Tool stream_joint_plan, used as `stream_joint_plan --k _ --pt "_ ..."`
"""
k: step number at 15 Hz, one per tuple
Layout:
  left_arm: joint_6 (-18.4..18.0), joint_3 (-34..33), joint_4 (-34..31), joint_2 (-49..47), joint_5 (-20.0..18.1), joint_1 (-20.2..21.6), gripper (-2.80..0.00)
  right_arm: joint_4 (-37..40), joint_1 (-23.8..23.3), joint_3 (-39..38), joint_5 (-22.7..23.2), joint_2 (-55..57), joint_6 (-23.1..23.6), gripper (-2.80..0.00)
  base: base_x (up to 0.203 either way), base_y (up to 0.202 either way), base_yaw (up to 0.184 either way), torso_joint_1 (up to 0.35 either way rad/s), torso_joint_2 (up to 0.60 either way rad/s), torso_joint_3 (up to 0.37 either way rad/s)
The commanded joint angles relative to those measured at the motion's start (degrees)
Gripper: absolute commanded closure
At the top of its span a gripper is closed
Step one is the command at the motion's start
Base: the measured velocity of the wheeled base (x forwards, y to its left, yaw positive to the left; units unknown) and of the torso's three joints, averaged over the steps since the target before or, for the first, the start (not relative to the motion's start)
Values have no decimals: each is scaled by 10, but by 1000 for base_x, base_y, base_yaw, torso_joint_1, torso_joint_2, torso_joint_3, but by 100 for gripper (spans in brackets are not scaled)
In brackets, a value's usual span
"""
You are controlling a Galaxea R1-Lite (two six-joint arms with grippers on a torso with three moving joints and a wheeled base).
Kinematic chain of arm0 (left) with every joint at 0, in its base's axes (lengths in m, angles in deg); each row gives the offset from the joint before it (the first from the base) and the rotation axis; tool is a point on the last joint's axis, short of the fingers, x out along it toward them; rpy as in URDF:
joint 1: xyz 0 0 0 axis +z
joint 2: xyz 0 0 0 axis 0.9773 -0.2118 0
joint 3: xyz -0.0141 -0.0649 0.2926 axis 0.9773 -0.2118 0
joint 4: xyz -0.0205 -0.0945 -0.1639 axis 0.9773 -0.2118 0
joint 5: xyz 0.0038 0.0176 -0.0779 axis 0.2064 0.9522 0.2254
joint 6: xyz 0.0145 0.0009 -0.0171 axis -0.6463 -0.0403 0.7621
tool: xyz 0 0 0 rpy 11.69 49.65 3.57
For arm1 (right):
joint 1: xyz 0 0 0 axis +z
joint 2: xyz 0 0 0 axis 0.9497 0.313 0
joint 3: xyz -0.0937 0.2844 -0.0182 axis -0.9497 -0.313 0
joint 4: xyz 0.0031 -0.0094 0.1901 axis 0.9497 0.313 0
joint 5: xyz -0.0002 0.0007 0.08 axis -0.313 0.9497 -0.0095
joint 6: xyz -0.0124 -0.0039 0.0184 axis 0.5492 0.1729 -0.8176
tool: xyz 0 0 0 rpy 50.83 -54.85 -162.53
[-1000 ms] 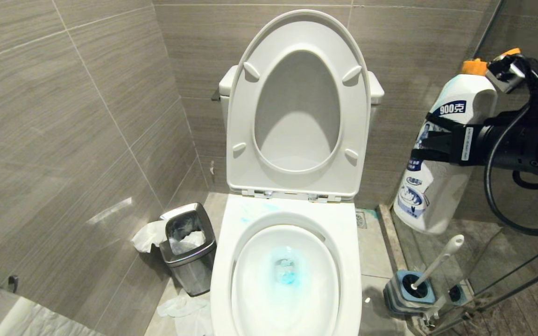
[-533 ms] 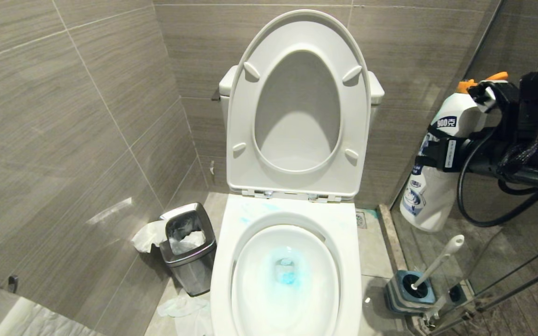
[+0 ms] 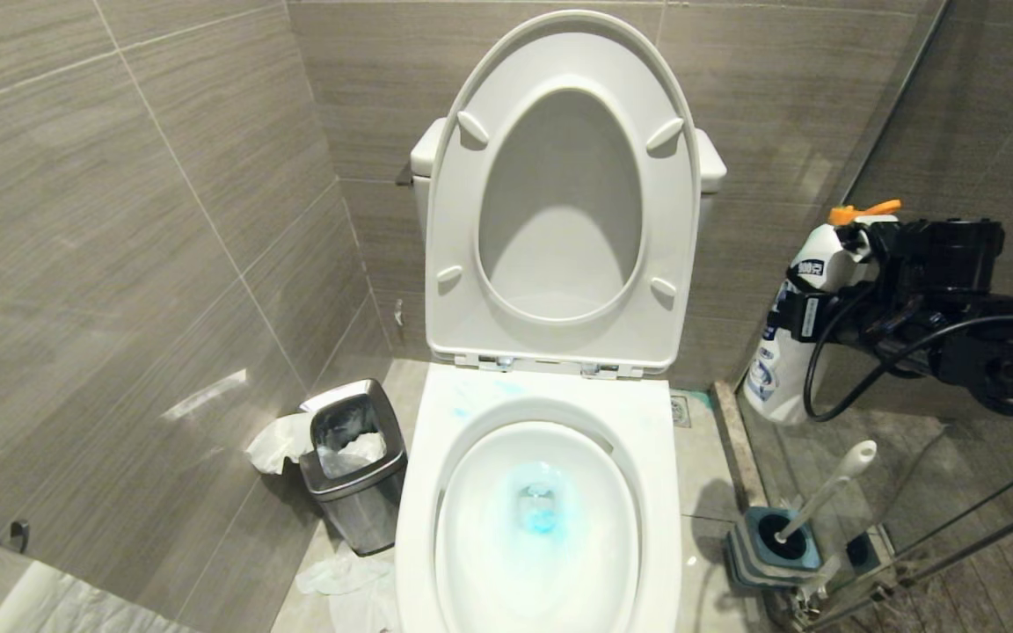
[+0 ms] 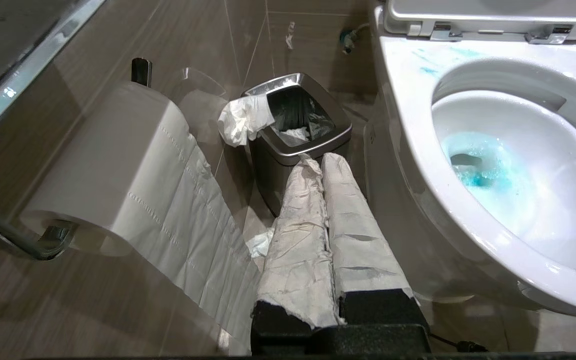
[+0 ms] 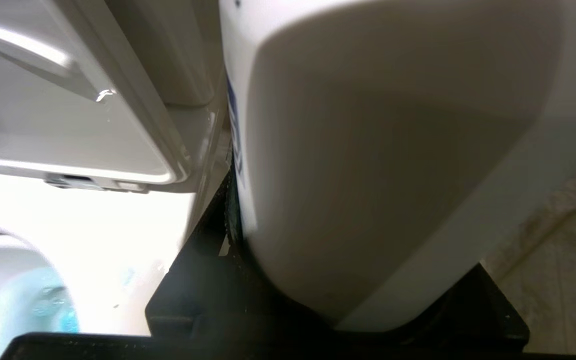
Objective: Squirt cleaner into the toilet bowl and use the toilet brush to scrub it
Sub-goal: Place the cleaning agent on the floor
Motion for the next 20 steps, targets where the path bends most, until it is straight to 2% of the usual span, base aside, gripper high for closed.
stream_joint_plan --k 1,7,10,13,20 --pt "0 -1 -1 -1 0 -1 0 -43 -8 11 11 81 10 0 0 0 0 7 6 -153" --pt "-1 -1 -1 -1 0 -1 0 -125 -10 45 43 163 35 0 0 0 0 2 0 -187" --pt "-1 -1 -3 0 0 -1 0 -162 -12 68 45 188 74 0 0 0 0 7 3 -202" --pt "-1 -1 -3 0 0 -1 0 -245 -13 68 46 220 102 0 0 0 0 5 2 -197" --pt "-1 -1 -3 -1 0 -1 0 -305 -12 125 45 284 107 0 0 0 0 2 2 -200"
